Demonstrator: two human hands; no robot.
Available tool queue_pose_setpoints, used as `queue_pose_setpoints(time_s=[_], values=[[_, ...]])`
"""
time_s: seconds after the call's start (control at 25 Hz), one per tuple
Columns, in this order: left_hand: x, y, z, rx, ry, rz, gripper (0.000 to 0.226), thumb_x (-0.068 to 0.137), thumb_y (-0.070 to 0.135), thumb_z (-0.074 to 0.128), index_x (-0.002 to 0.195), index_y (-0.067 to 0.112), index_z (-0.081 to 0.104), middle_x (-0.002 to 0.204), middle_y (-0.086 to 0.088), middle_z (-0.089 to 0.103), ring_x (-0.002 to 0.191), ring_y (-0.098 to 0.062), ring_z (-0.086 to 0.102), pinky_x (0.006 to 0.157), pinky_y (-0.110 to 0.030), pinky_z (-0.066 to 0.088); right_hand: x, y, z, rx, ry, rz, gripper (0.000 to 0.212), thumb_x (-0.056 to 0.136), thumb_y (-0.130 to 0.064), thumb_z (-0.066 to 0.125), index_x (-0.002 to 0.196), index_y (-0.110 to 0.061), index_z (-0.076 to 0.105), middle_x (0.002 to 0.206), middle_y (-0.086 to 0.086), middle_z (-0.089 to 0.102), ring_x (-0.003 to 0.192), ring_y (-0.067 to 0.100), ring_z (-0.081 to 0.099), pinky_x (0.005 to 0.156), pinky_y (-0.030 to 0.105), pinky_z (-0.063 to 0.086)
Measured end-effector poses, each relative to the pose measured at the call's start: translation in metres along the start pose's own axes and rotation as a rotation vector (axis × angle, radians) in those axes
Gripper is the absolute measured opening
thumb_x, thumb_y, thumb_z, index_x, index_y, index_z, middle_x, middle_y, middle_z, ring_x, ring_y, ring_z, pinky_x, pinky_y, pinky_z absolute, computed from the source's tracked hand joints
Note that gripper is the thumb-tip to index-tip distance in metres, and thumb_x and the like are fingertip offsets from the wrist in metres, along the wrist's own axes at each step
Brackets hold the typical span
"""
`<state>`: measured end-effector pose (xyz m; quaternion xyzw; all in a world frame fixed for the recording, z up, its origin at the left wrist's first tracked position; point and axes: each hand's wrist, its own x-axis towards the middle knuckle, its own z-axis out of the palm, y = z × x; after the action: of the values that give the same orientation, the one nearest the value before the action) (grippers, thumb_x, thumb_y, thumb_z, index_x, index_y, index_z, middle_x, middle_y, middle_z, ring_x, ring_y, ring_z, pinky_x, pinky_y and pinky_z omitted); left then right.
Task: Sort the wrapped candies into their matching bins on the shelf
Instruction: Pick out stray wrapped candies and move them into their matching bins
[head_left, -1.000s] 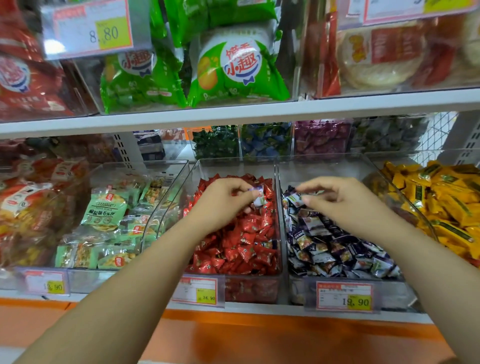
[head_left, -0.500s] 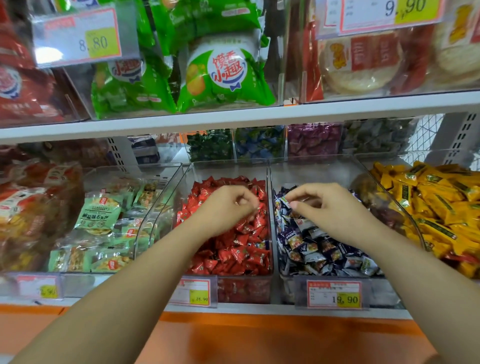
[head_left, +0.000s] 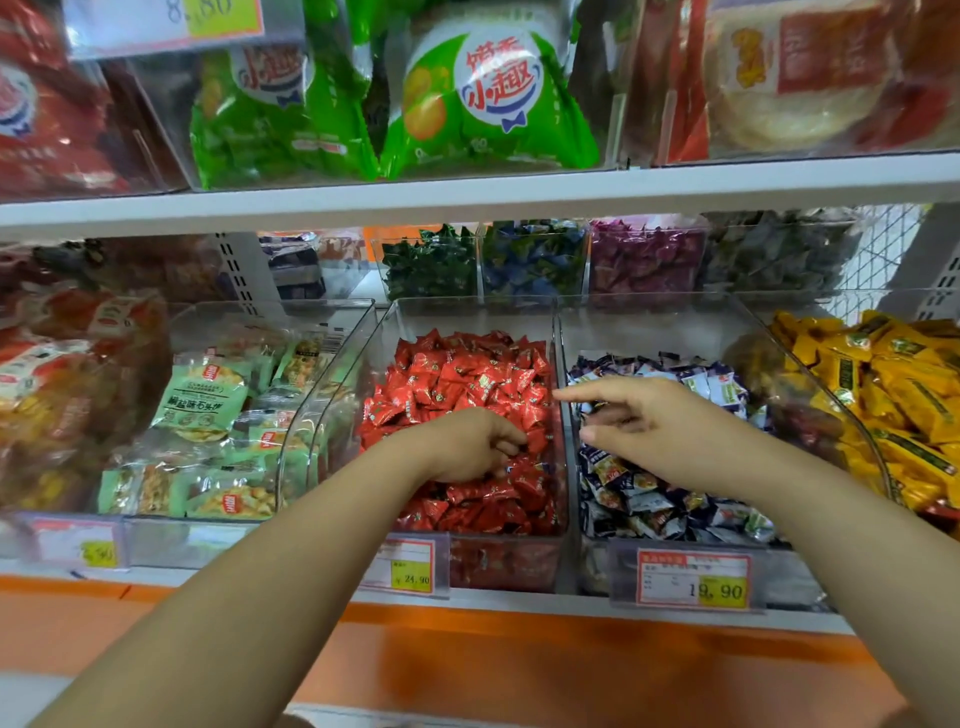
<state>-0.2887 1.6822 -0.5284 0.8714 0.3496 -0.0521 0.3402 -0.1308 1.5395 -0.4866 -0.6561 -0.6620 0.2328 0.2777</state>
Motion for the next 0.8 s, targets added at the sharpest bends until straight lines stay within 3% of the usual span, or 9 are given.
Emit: queue_pose_setpoints(time_s=[0.16, 0.28, 0.4, 0.64, 0.8], values=[[0.006, 0.003, 0.002, 0.052, -0.013, 0.0, 0.038, 0.09, 0.001, 0.052, 0.125, 0.013, 0.053, 0.109, -0.004, 0.061, 0.099, -0.021, 0.059, 0.092, -0.032, 0.047, 0.0, 0.0, 0.0, -0.003, -0.016, 0.0, 0.04, 0.091, -0.029, 0.056, 0.105, -0.065, 0.043, 0.125, -0.021, 0.051, 0.1, 0.005, 0.062, 0.09, 0.036, 0.053], [0.006, 0.007, 0.003, 0.103, -0.028, 0.013, 0.03, 0.088, 0.005, 0.057, 0.116, 0.016, 0.057, 0.097, 0.001, 0.061, 0.088, -0.015, 0.057, 0.084, -0.03, 0.047, 0.001, 0.001, 0.0, -0.001, -0.015, 0.006, 0.041, 0.09, -0.033, 0.057, 0.103, -0.069, 0.043, 0.122, -0.016, 0.057, 0.1, 0.03, 0.064, 0.085, 0.044, 0.054], [0.004, 0.009, 0.006, 0.12, -0.08, 0.033, 0.032, 0.085, 0.009, 0.064, 0.116, 0.015, 0.058, 0.089, 0.003, 0.059, 0.079, -0.012, 0.053, 0.073, -0.023, 0.043, 0.001, 0.003, 0.0, 0.007, -0.024, 0.006, 0.042, 0.089, -0.034, 0.057, 0.1, -0.072, 0.043, 0.118, -0.015, 0.061, 0.101, 0.04, 0.061, 0.084, 0.048, 0.054], [-0.002, 0.01, 0.01, 0.047, -0.073, 0.057, 0.03, 0.083, 0.012, 0.067, 0.109, 0.023, 0.056, 0.082, 0.008, 0.051, 0.069, -0.009, 0.049, 0.059, -0.02, 0.039, 0.0, 0.002, 0.0, 0.005, -0.028, 0.032, 0.04, 0.089, -0.036, 0.058, 0.104, -0.07, 0.044, 0.111, -0.018, 0.062, 0.1, 0.037, 0.062, 0.084, 0.046, 0.054], [-0.009, 0.009, 0.007, 0.019, 0.014, 0.128, 0.024, 0.084, 0.013, 0.064, 0.102, 0.025, 0.057, 0.1, 0.007, 0.057, 0.093, -0.017, 0.057, 0.08, -0.028, 0.045, 0.001, 0.0, -0.001, -0.015, -0.031, 0.019, 0.041, 0.089, -0.034, 0.058, 0.108, -0.068, 0.043, 0.118, -0.016, 0.06, 0.099, 0.029, 0.064, 0.086, 0.042, 0.054]])
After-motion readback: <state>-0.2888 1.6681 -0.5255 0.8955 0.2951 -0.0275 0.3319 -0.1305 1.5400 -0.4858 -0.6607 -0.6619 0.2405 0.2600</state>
